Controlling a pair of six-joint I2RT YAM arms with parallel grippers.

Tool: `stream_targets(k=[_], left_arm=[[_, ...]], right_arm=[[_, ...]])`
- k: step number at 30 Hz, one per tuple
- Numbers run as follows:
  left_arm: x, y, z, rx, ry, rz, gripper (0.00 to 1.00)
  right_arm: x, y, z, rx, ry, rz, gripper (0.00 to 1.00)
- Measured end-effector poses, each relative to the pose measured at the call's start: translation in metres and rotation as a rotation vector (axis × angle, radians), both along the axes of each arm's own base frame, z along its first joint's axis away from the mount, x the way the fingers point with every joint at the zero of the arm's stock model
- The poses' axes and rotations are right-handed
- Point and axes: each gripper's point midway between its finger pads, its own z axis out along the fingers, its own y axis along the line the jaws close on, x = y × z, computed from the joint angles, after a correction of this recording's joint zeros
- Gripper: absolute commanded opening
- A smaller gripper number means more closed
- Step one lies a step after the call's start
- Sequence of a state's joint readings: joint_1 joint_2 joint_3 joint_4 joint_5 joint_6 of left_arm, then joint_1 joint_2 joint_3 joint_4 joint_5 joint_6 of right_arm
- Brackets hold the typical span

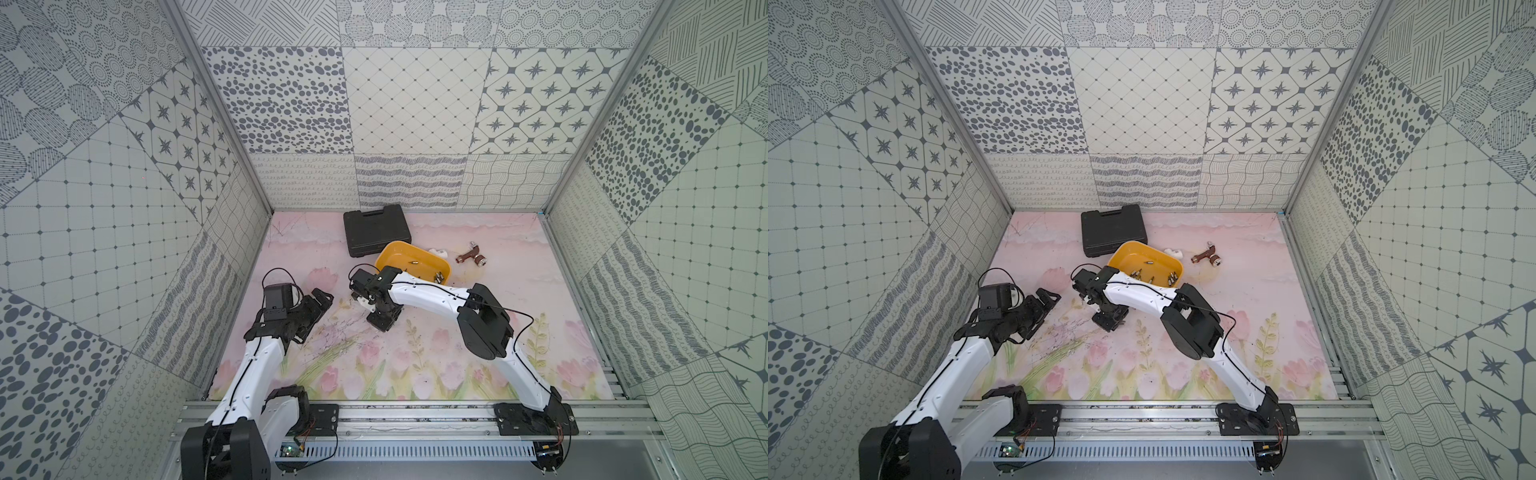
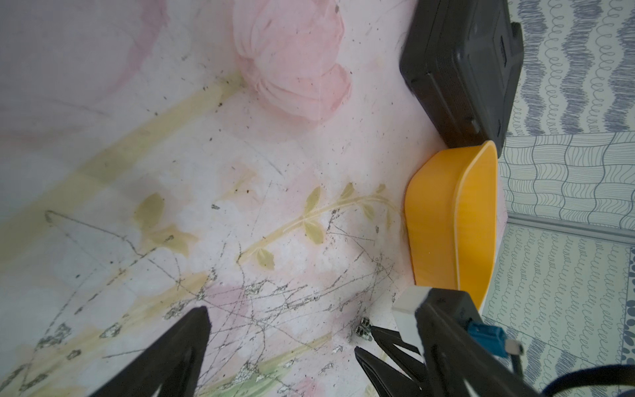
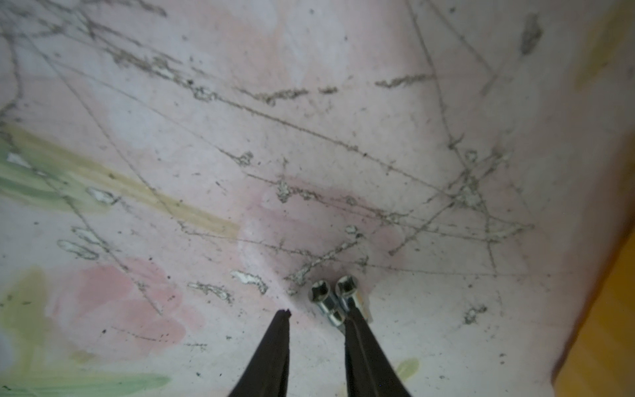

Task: Put the bit on the desktop into the storage box
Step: Pick up the screwdriver bit from the center of the board.

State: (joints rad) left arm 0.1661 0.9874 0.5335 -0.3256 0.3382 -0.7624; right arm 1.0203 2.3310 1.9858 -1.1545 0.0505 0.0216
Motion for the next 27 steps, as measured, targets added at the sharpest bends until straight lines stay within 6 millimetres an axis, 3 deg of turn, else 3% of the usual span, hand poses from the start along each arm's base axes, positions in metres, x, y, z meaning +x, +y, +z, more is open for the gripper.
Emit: stream_targets(k=[27], left_arm=[[-0.0002,-0.0002,-0.0031,-0.003,0.012,0.000,0.99]], right_arm=[[-0.0028,0.0014,-0.0013,0.008,0.018,0.003,0.25]])
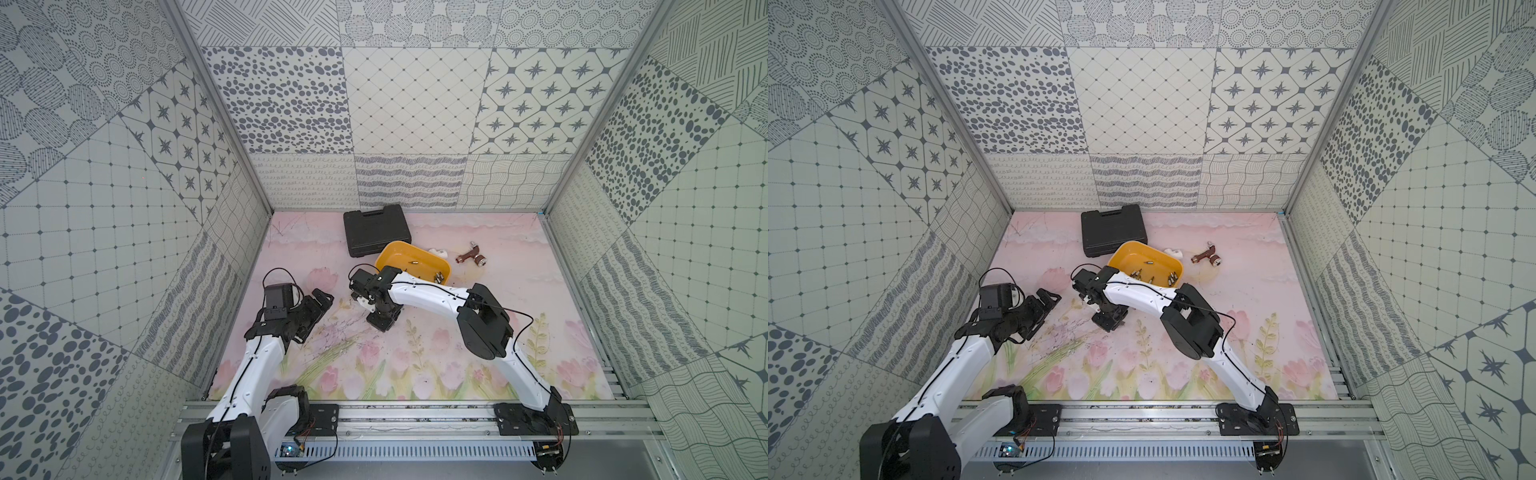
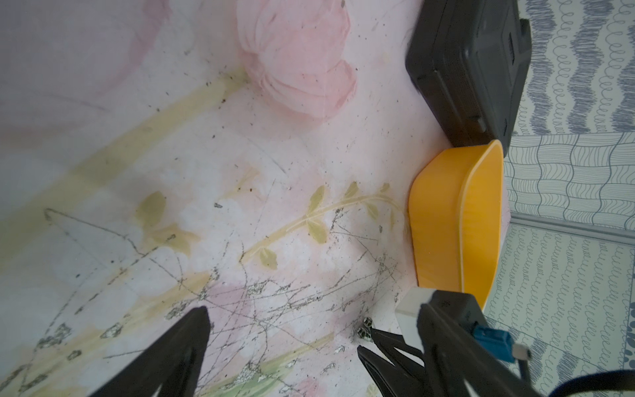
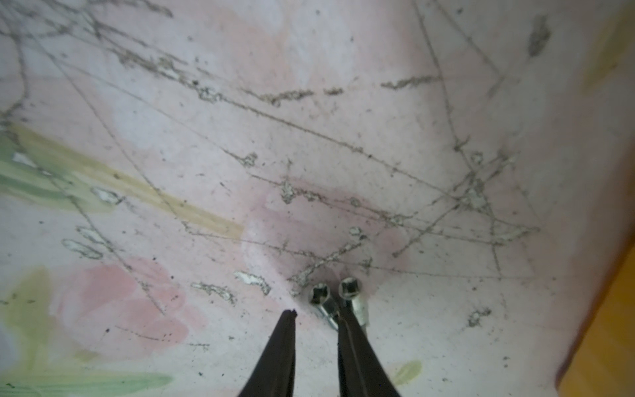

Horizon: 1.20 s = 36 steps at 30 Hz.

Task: Put the bit on the desktop into the storage box
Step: Pick up the screwdriver bit from the center of the board.

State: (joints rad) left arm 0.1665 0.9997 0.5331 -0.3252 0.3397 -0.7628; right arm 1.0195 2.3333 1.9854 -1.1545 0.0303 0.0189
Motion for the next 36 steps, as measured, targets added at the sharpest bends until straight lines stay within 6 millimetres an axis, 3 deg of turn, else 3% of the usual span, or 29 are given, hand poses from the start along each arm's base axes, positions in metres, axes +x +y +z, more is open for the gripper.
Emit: stream_targets(k=[24,36], left_arm=[[0.0000,0.0001,-0.0007,-0.001,0.003,0.001,0.99],[0.0001,0.0000,-0.0011,-0.002,0.004,0.001,0.99]], right_arm=[[-0.0067,-0.0029,-0.0098,-0.012,0.035,-0.002,0.24],[-0.0068,-0.0027,-0.0098,-0.011,0.034,-0.010,0.14]])
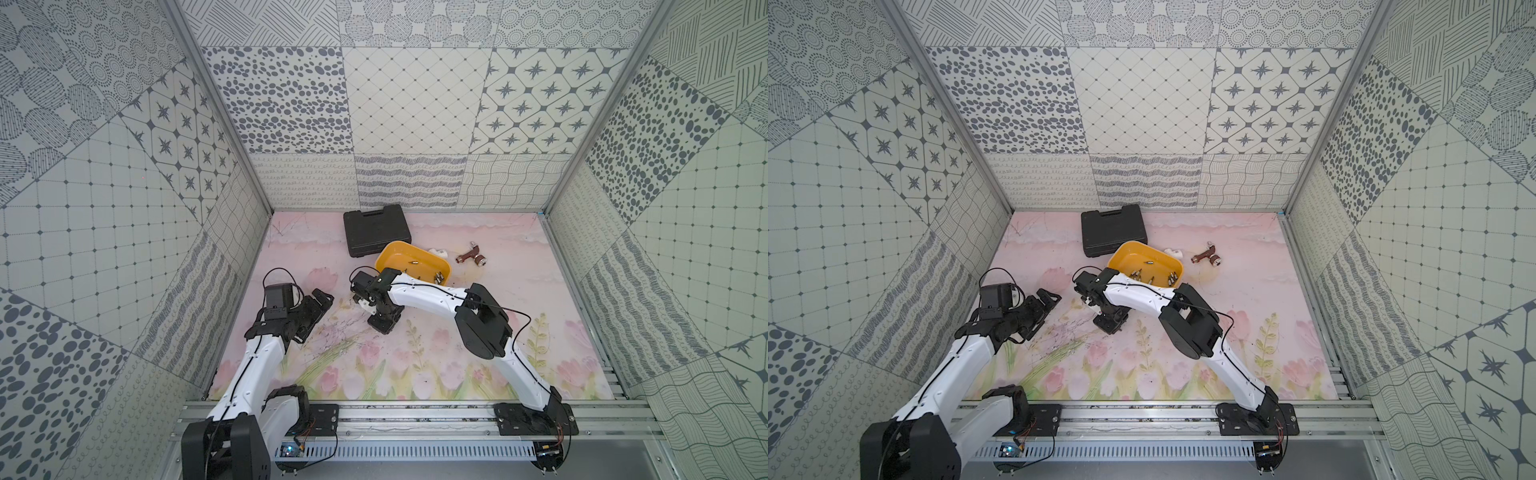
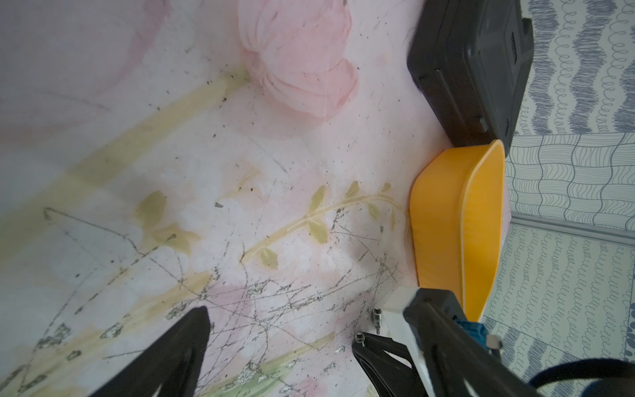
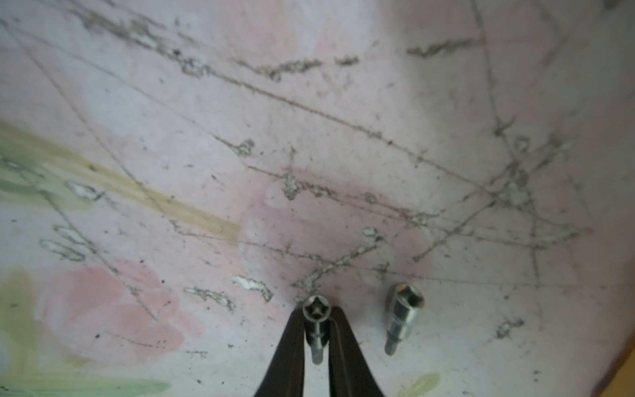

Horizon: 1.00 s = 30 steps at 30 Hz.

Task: Put the bit on the desktop into the storage box
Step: Pick up the screwdriver bit from the center of the board.

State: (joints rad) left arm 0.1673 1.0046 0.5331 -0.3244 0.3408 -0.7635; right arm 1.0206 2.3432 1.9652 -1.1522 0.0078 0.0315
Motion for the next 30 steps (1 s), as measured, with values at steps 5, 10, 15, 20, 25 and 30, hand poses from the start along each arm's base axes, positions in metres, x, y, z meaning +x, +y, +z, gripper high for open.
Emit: stream_targets(k=[5,10,15,20,25,30], left_arm=[[0.000,0.000,0.000,0.000,0.000,0.000,0.99],[0.000,0.000,0.000,0.000,0.000,0.000,0.99],[0.000,0.000,0.000,0.000,0.000,0.000,0.99],[0.000,0.000,0.000,0.000,0.000,0.000,0.99],[-0.001,-0.001,0.000,-0.007,0.000,-0.005,0.99],[-0.008,-0.007,-0.008,-0.036,0.019,-0.013,0.99]], right_arm=[[0.000,0.000,0.000,0.001,0.000,-0.006,0.11],[0.001,0.002,0.002,0.010,-0.002,-0.014,0.08],[0.005,0.005,0.019,0.052,-0.021,-0.031,0.08],[0.012,0.007,0.050,0.121,-0.052,-0.054,0.08],[0.020,0.003,0.067,0.157,-0.066,-0.088,0.08],[0.036,-0.007,0.082,0.183,-0.088,-0.149,0.09]])
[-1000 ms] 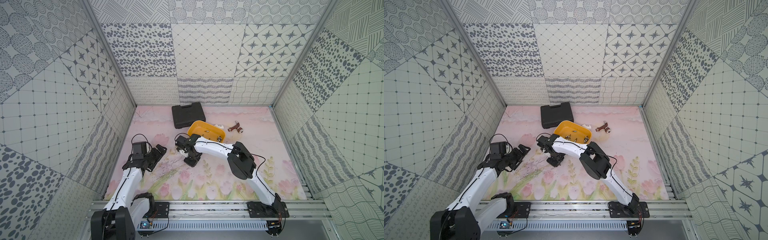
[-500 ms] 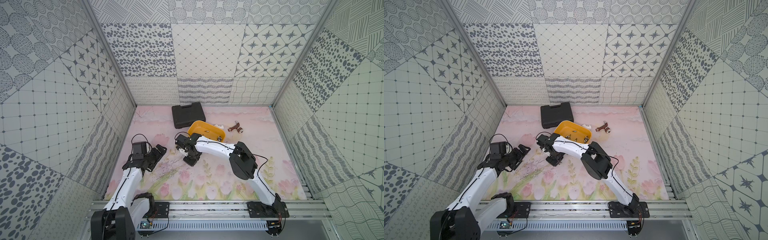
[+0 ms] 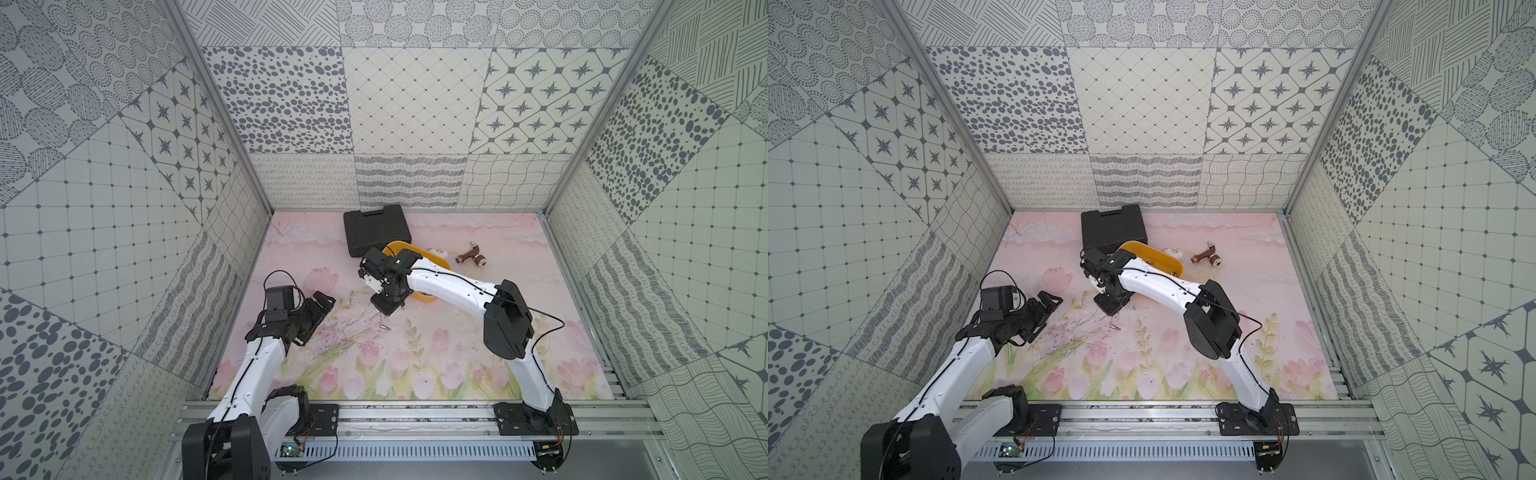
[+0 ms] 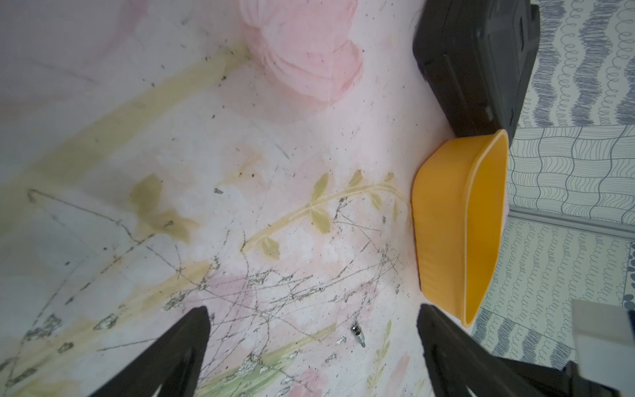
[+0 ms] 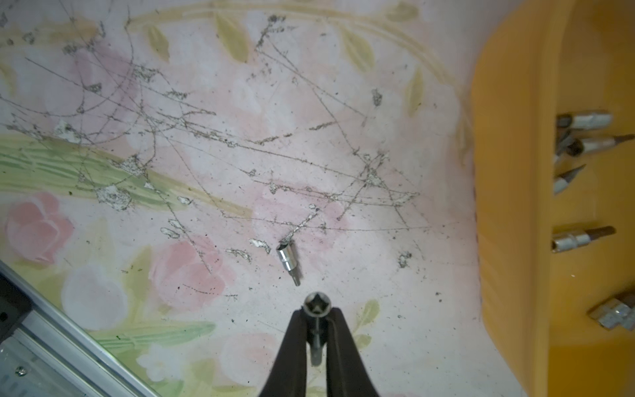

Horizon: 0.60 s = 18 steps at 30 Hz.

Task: Put the bit on the desktop into the storage box
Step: Pick up the screwdriver bit from the center of the board, then place the screwdriver bit in the storage box.

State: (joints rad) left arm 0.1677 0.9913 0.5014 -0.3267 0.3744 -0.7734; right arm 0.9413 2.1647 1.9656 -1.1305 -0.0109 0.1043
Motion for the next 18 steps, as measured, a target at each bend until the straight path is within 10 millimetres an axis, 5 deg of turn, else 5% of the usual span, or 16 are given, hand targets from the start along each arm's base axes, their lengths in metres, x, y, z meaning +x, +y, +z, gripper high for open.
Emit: stream_targets(k=[6,18], left_arm=[[-0.010,-0.020,-0.002,-0.042,0.026,-0.058,0.99],[-0.068,-0.116,-0.008,-0.095,0.160,-0.377,0.99]], right_arm=[[0.035,-0.031,0.024,0.025,-0.051,-0.120,0.09],[0.096,-0.096,0.029,0.016,-0.093,-0.337,0.10]])
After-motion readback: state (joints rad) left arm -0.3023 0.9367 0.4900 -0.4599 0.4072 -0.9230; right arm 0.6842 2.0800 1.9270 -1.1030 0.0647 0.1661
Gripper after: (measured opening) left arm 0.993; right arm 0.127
